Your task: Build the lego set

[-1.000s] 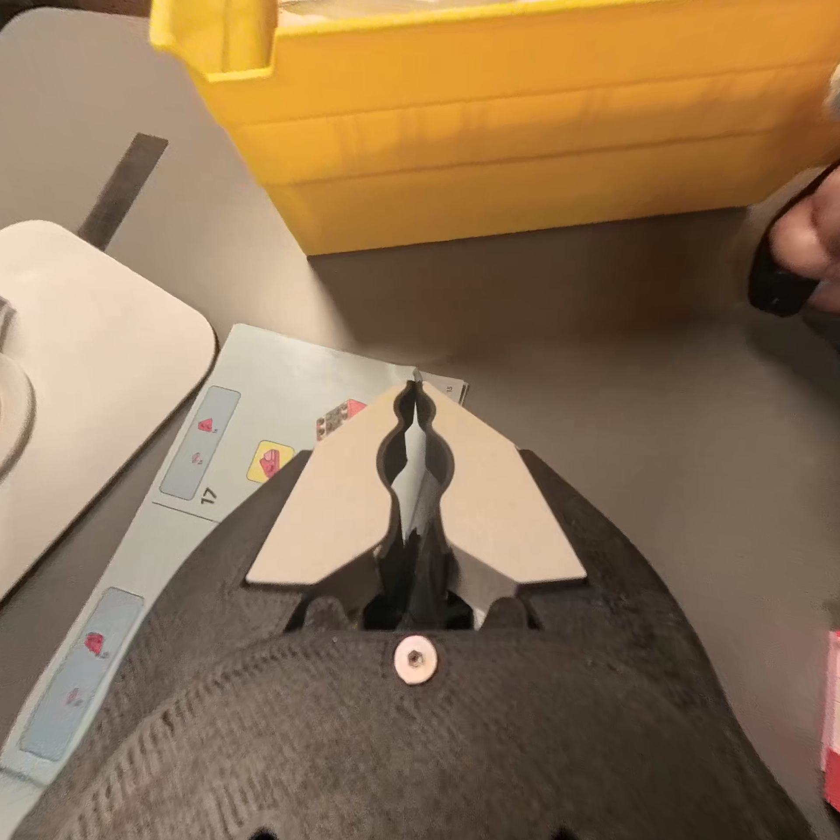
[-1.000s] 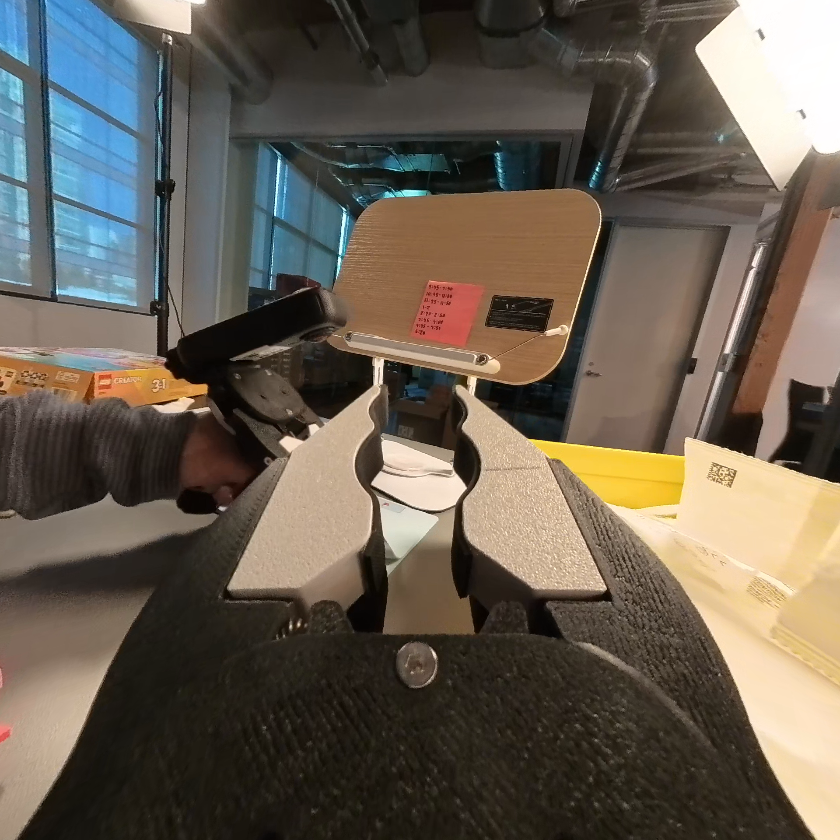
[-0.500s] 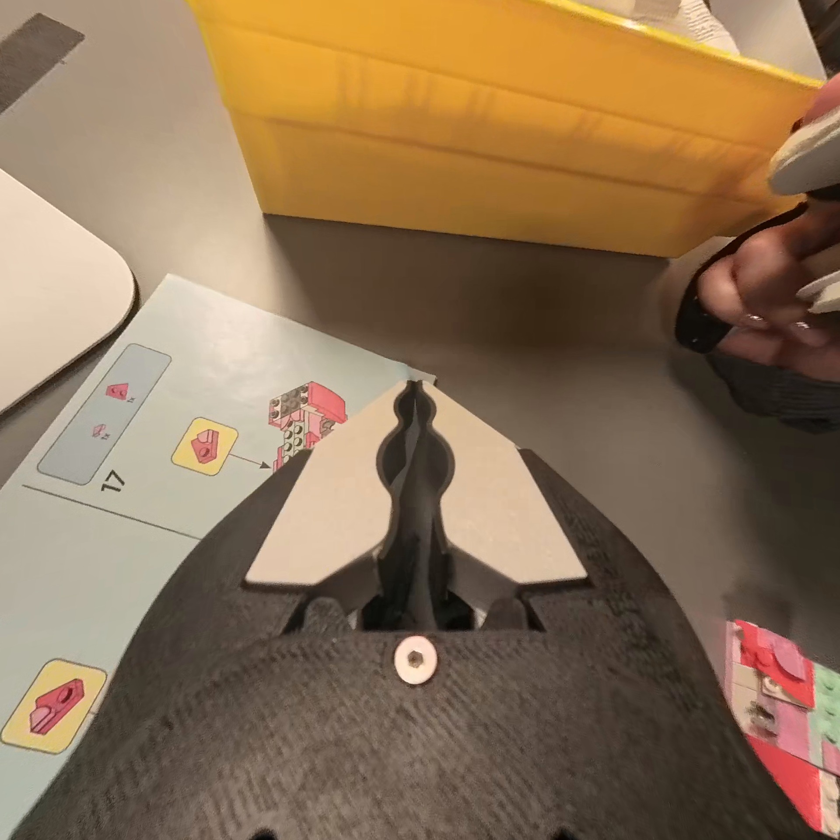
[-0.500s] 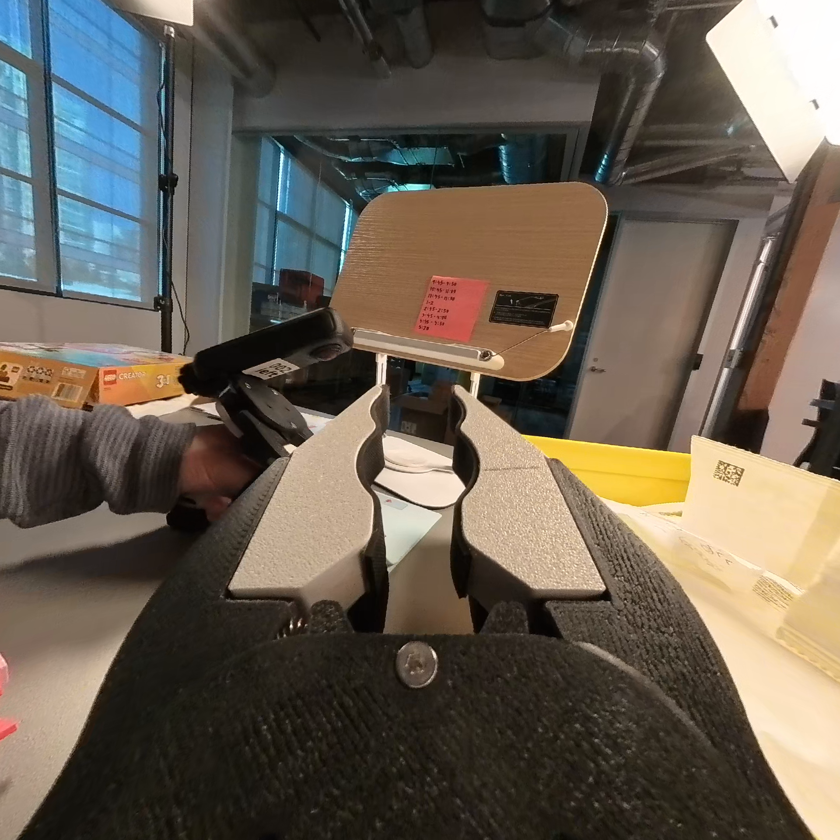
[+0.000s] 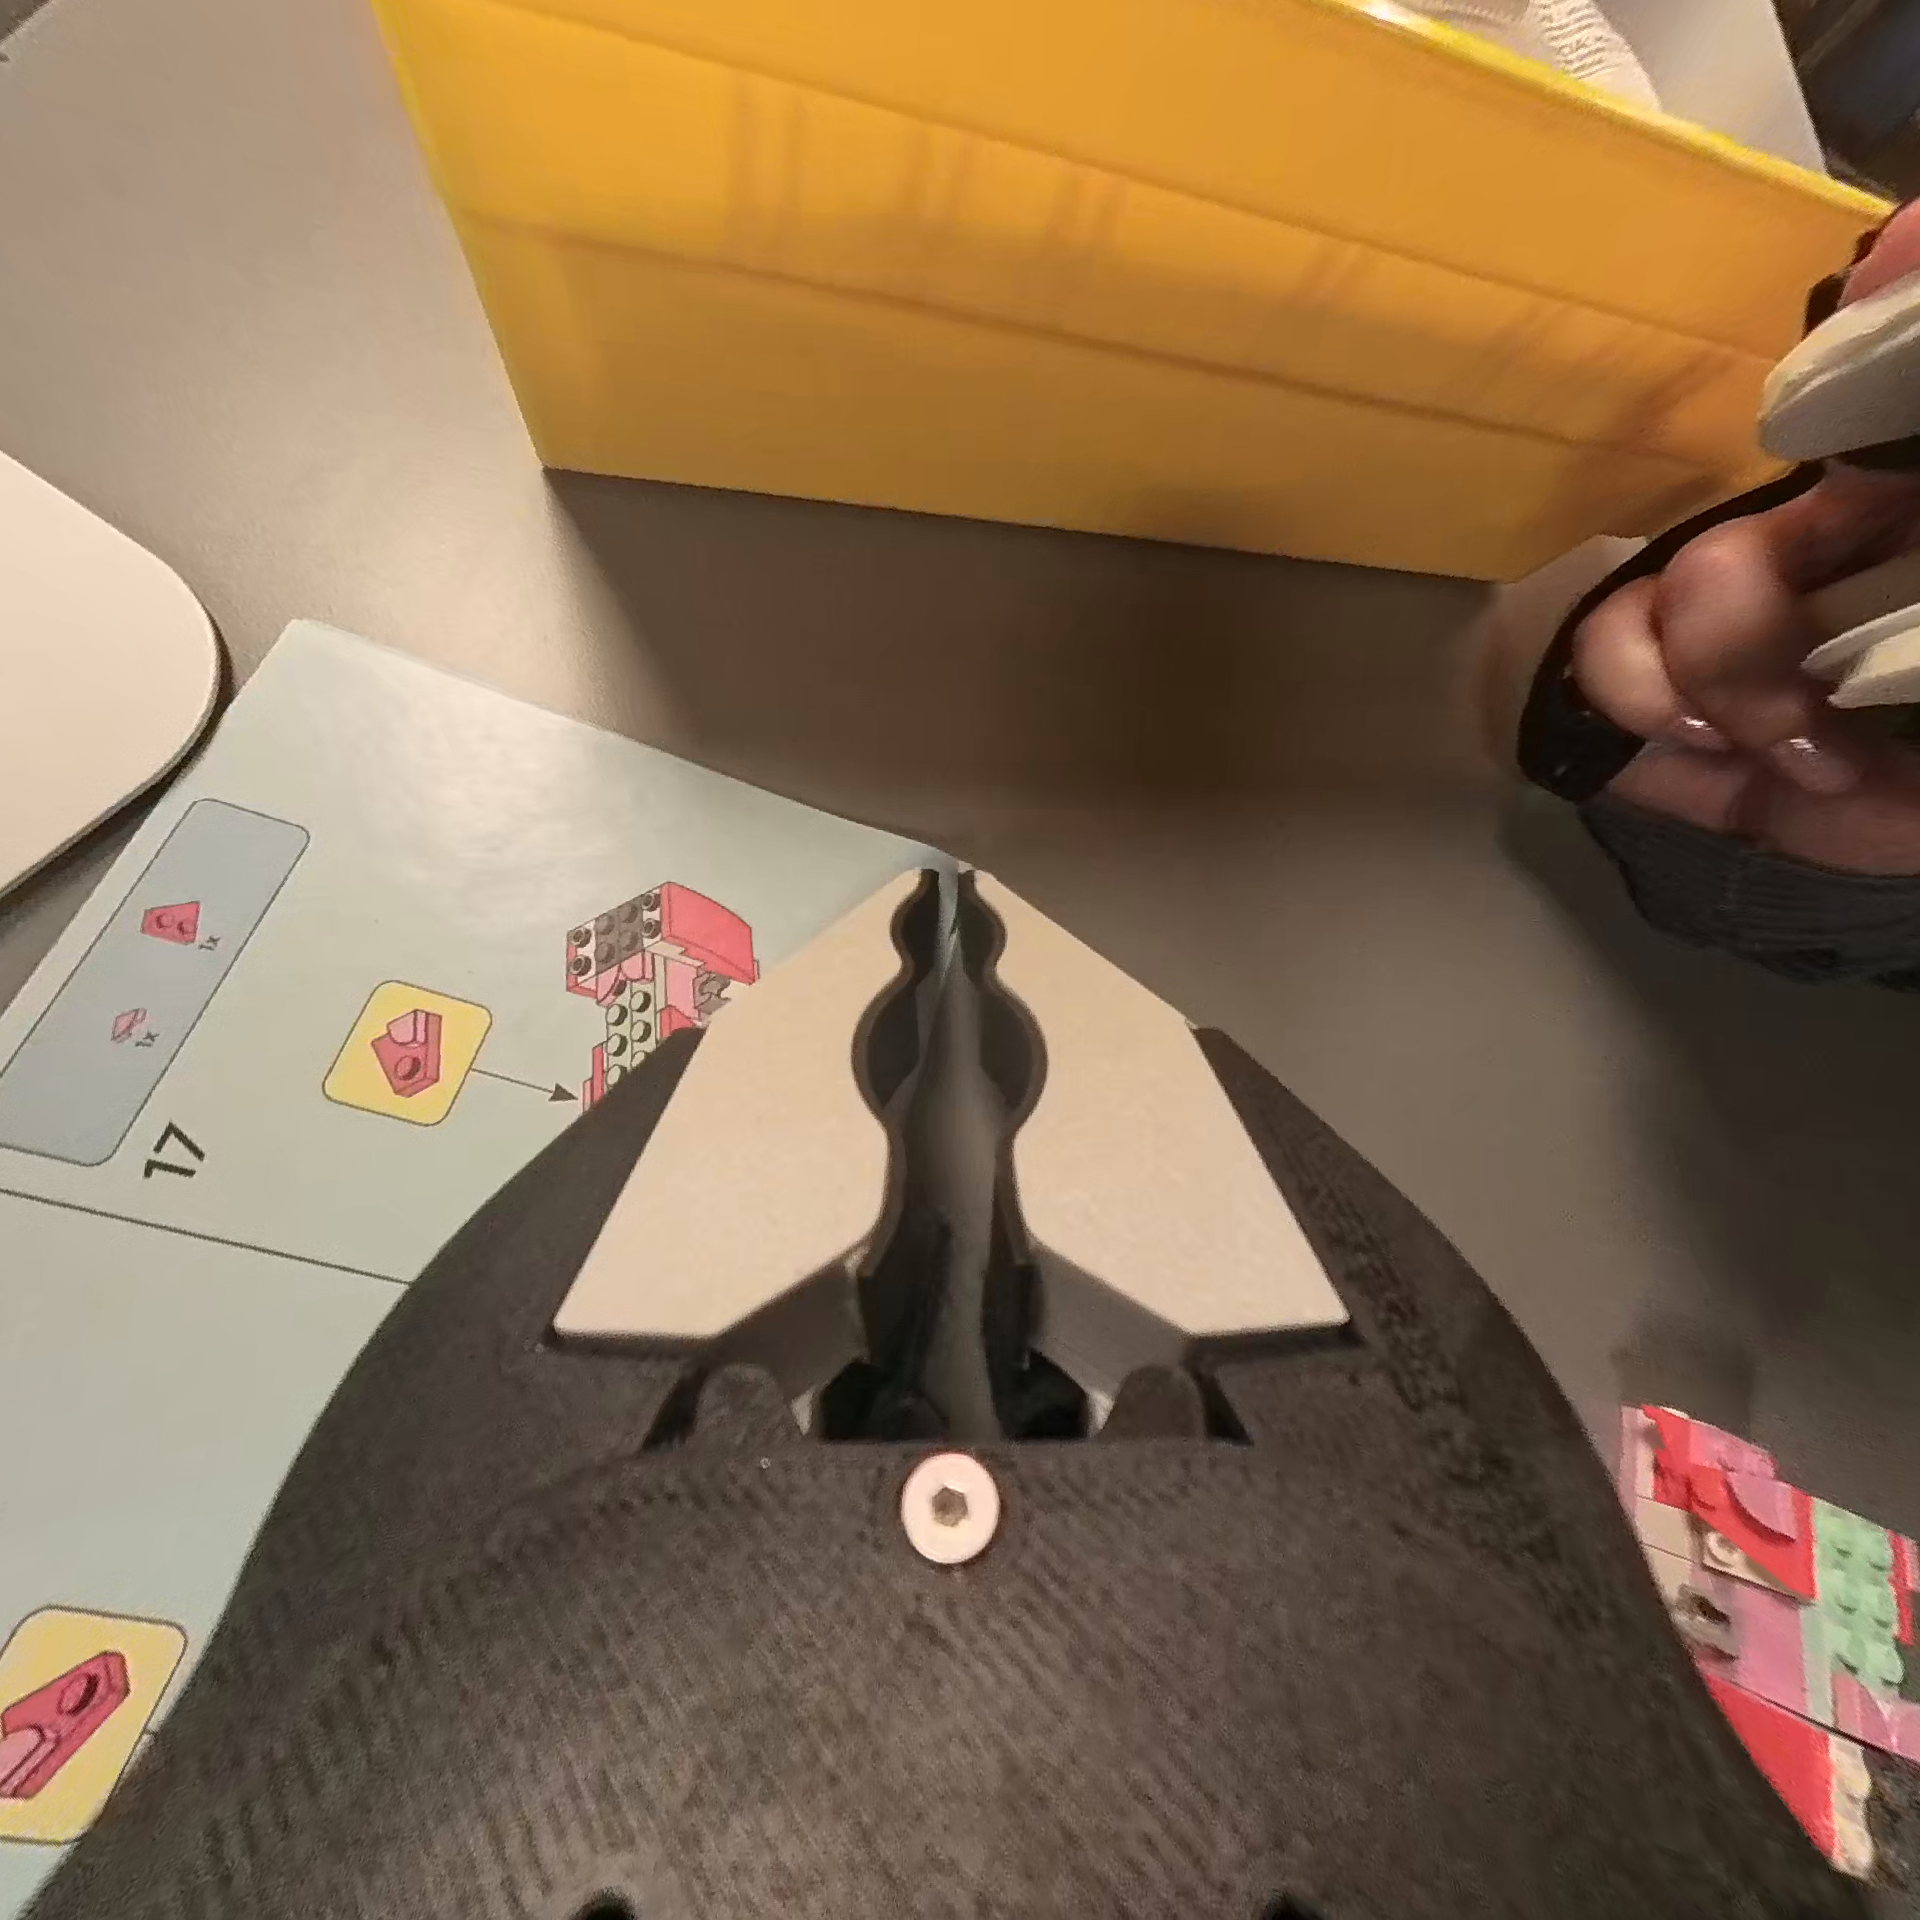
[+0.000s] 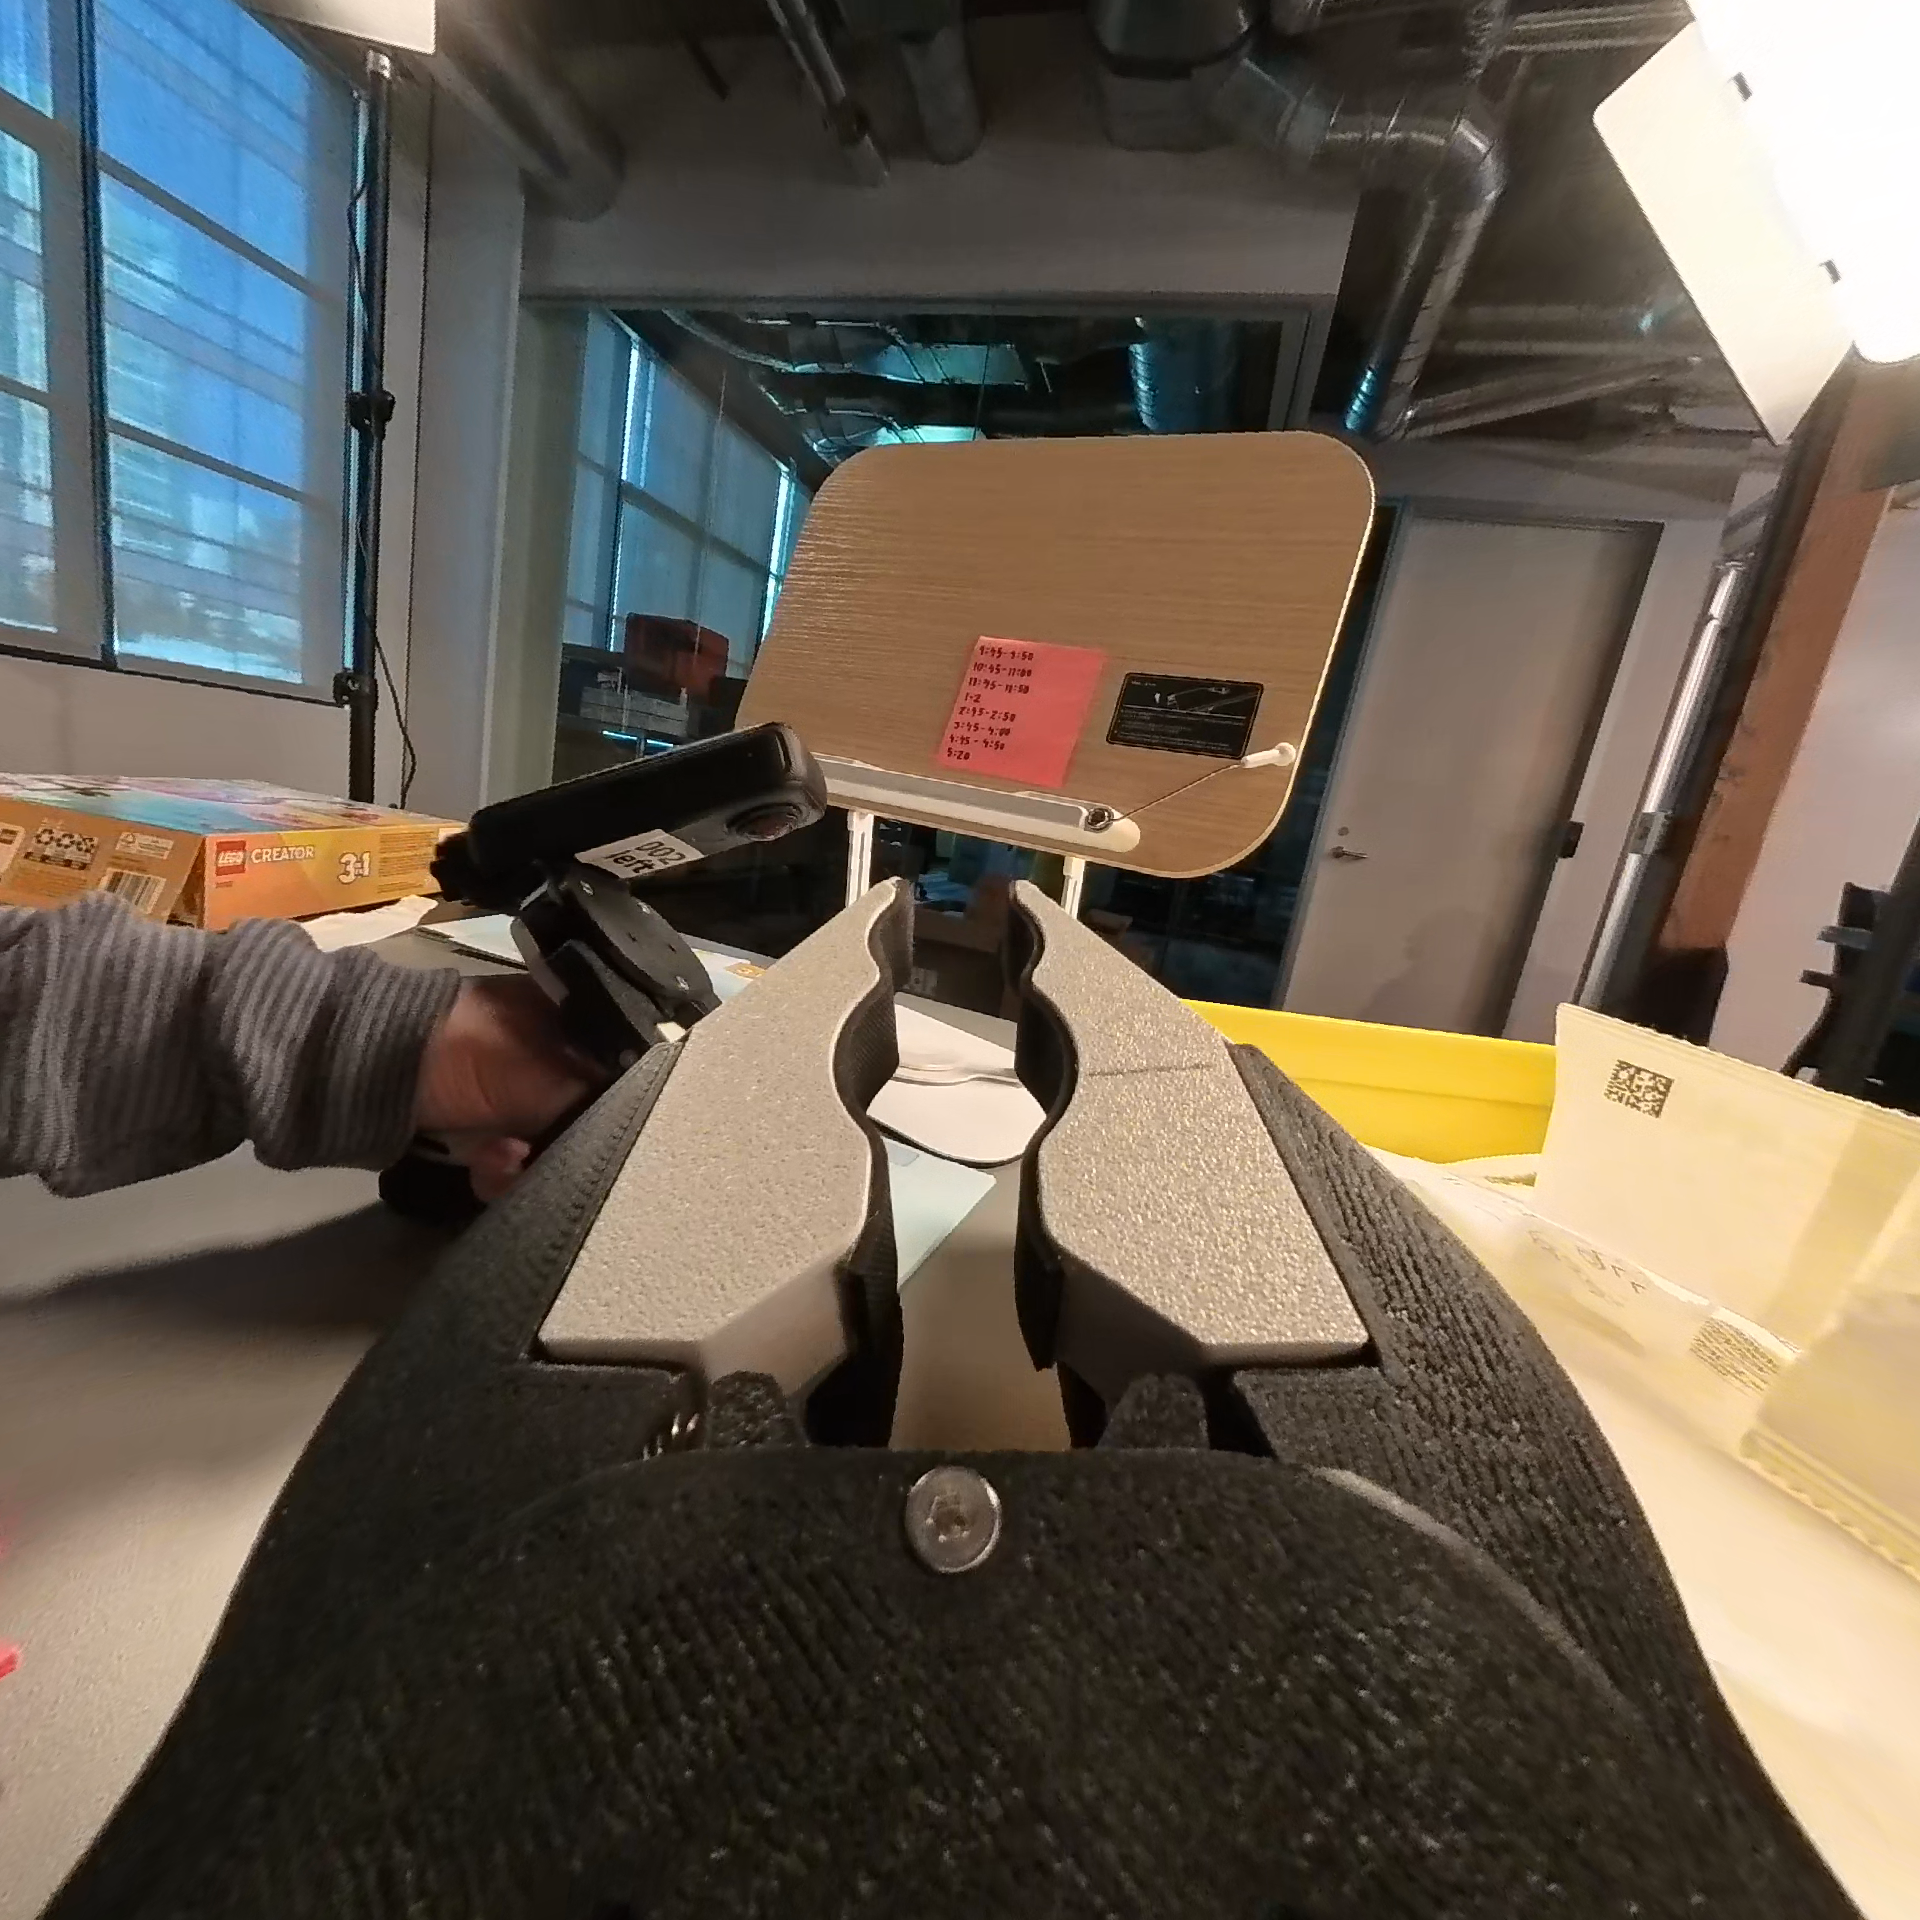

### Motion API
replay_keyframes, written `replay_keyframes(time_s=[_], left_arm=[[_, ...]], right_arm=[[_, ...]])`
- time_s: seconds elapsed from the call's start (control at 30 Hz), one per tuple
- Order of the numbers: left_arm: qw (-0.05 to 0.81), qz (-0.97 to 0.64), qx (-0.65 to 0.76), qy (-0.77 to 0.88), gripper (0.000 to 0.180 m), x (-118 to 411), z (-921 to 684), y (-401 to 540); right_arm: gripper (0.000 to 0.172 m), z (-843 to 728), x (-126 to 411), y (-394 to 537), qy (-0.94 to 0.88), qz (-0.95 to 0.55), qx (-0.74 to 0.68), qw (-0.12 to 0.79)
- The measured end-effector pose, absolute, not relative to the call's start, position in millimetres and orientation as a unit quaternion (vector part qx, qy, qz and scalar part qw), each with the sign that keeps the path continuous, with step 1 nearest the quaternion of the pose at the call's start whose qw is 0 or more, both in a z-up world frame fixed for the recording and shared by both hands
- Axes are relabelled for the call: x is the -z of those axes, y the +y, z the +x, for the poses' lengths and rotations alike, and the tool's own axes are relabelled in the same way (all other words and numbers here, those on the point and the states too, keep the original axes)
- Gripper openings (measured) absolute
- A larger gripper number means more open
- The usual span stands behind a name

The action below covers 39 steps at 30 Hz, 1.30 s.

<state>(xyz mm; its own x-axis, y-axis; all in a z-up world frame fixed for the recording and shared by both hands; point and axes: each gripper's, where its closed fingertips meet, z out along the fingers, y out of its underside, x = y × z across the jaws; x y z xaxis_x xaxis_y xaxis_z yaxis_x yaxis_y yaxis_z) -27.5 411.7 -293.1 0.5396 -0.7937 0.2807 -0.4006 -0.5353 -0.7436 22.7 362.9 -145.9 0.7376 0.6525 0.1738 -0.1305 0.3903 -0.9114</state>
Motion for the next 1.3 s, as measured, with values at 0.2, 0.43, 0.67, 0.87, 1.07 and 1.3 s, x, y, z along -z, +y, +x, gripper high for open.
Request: replay_keyframes(time_s=[0.2, 0.43, 0.67, 0.87, 1.07, 1.3], left_arm=[[0.308, -0.819, 0.324, 0.359, 0.002, 293, -27, 412], [0.291, -0.821, 0.34, 0.356, 0.0, 294, -27, 409], [0.285, -0.821, 0.353, 0.347, 0.0, 293, -27, 410], [0.276, -0.82, 0.368, 0.34, 0.0, 292, -26, 409], [0.274, -0.82, 0.372, 0.338, 0.0, 292, -27, 409], [0.357, -0.809, 0.239, 0.401, 0.038, 291, -33, 419]], right_arm=[[0.015, 22, 146, 363, -0.266, -0.494, -0.25, 0.789], [0.015, 21, 147, 362, -0.268, -0.494, -0.251, 0.788], [0.015, 21, 147, 362, -0.269, -0.496, -0.252, 0.786], [0.015, 20, 148, 362, -0.272, -0.495, -0.252, 0.786], [0.015, 19, 148, 362, -0.274, -0.495, -0.252, 0.785], [0.015, 19, 147, 361, -0.273, -0.494, -0.25, 0.787]])
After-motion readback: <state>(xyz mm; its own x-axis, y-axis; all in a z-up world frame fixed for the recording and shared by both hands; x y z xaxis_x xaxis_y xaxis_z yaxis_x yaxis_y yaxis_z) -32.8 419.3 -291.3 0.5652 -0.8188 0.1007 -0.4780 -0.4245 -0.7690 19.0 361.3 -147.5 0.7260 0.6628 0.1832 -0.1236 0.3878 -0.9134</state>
